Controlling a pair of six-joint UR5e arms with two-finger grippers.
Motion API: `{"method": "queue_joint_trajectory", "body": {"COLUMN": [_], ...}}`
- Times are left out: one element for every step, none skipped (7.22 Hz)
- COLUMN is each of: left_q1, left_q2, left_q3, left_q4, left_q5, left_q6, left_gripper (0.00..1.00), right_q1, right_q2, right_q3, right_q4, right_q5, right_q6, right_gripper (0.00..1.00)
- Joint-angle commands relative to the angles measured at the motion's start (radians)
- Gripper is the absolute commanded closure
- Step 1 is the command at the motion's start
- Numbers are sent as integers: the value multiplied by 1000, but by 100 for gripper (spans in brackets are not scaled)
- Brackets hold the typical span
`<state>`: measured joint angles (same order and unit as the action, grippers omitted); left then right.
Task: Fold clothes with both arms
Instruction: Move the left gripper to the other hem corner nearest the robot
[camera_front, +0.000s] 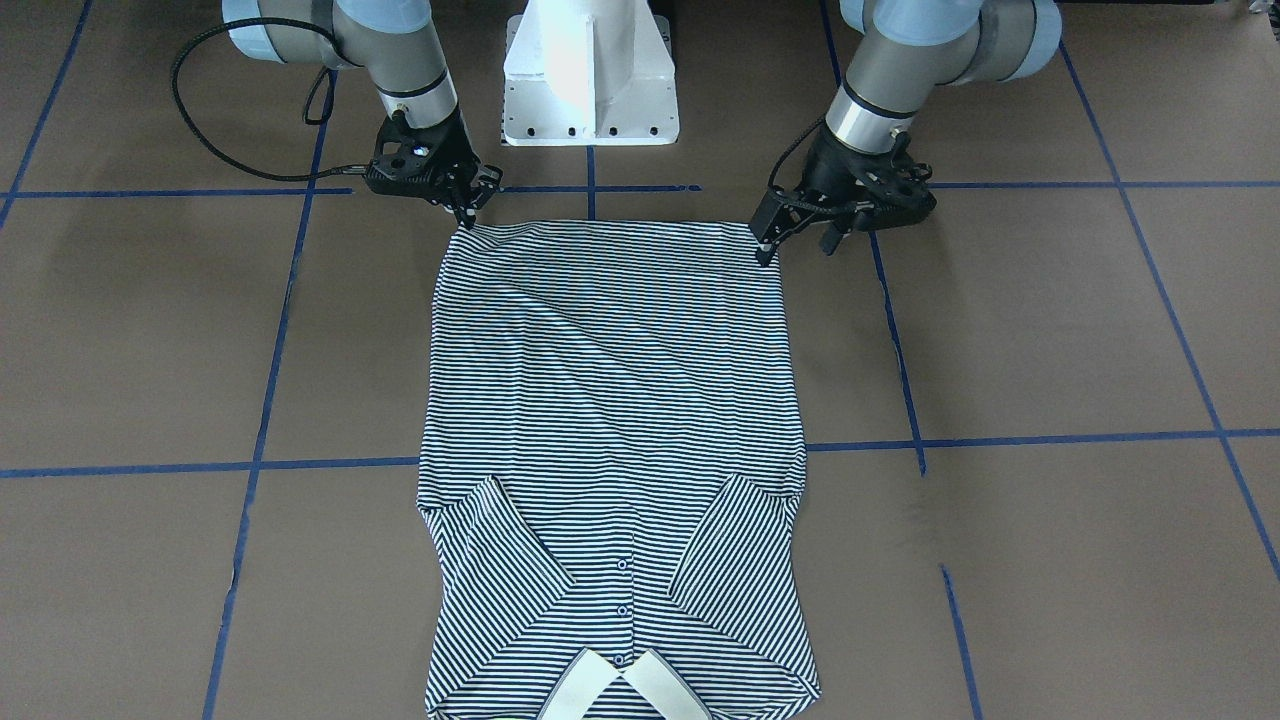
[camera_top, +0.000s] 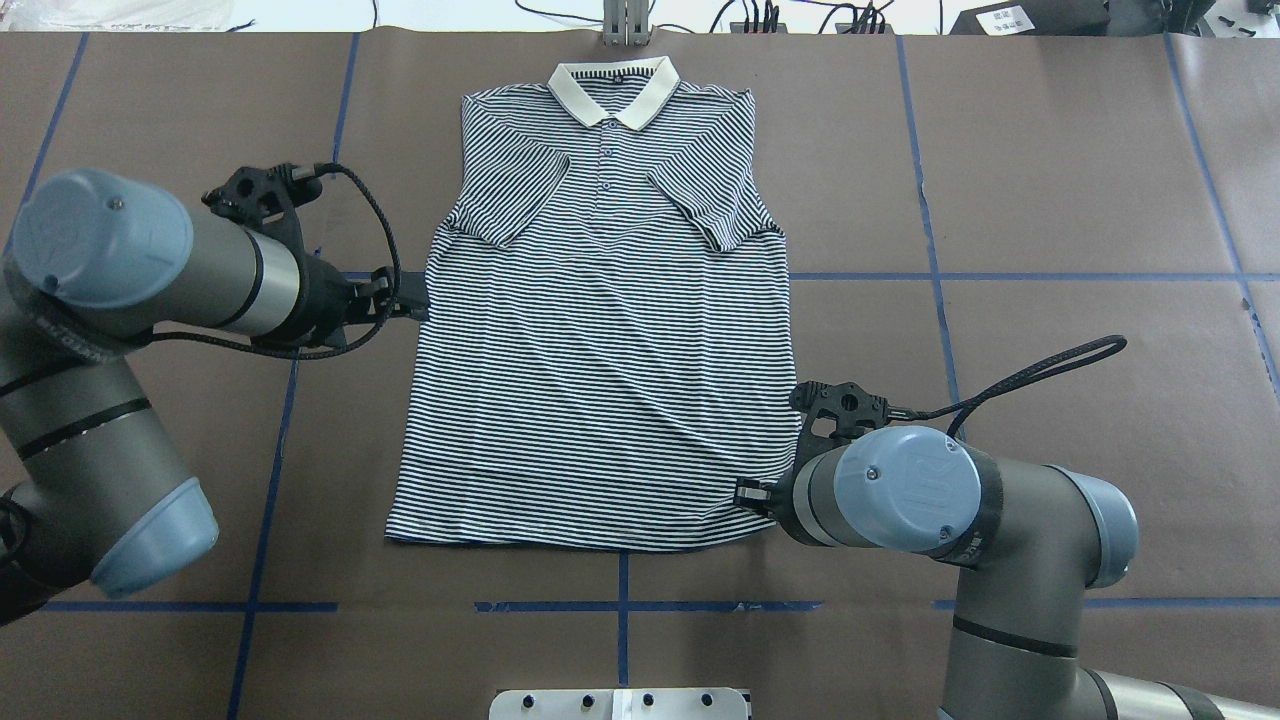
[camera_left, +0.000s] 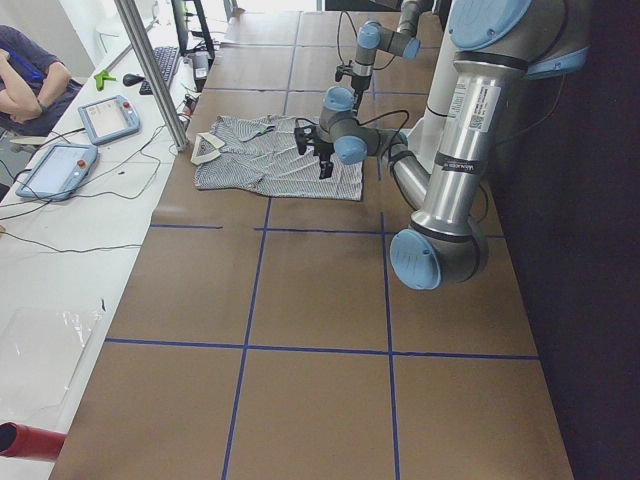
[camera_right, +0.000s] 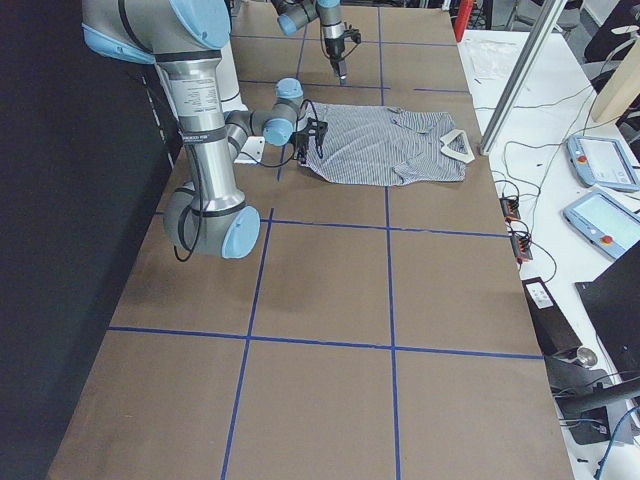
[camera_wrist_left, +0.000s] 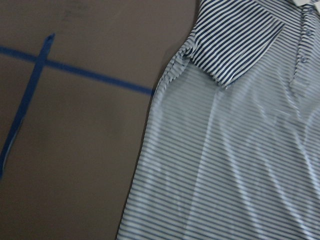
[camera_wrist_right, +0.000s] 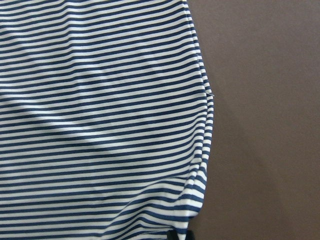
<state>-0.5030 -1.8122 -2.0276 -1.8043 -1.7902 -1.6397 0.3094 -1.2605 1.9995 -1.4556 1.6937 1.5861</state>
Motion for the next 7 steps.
{"method": "queue_joint_trajectory", "body": {"left_q1": [211, 253, 256, 256, 255, 253, 247], "left_q2": [24, 30, 22, 22, 22, 25, 25], "left_q3": [-28, -7, 13, 47, 50, 52, 47], "left_q4": [120, 120, 120, 120, 120, 120, 120], "left_q5": [139, 158, 160, 163, 181, 189, 189], "left_q6": [-242, -261, -261, -258, -255, -255, -255], "left_gripper": [3, 4, 4, 4, 4, 5, 6], "right_q1": [-4, -4, -4, -4, -1, 0, 0], "right_q2": [4, 6, 6, 6, 6, 6, 6], "right_q3": [2, 2, 2, 2, 5, 13, 15], "right_q4": [3, 3, 3, 3, 3, 3, 1], "right_q5": [-2, -3, -3, -5, -3, -2, 0], "right_q6": [0, 0, 0, 0, 0, 0, 0], "right_gripper": [100, 100, 100, 100, 100, 100, 100]}}
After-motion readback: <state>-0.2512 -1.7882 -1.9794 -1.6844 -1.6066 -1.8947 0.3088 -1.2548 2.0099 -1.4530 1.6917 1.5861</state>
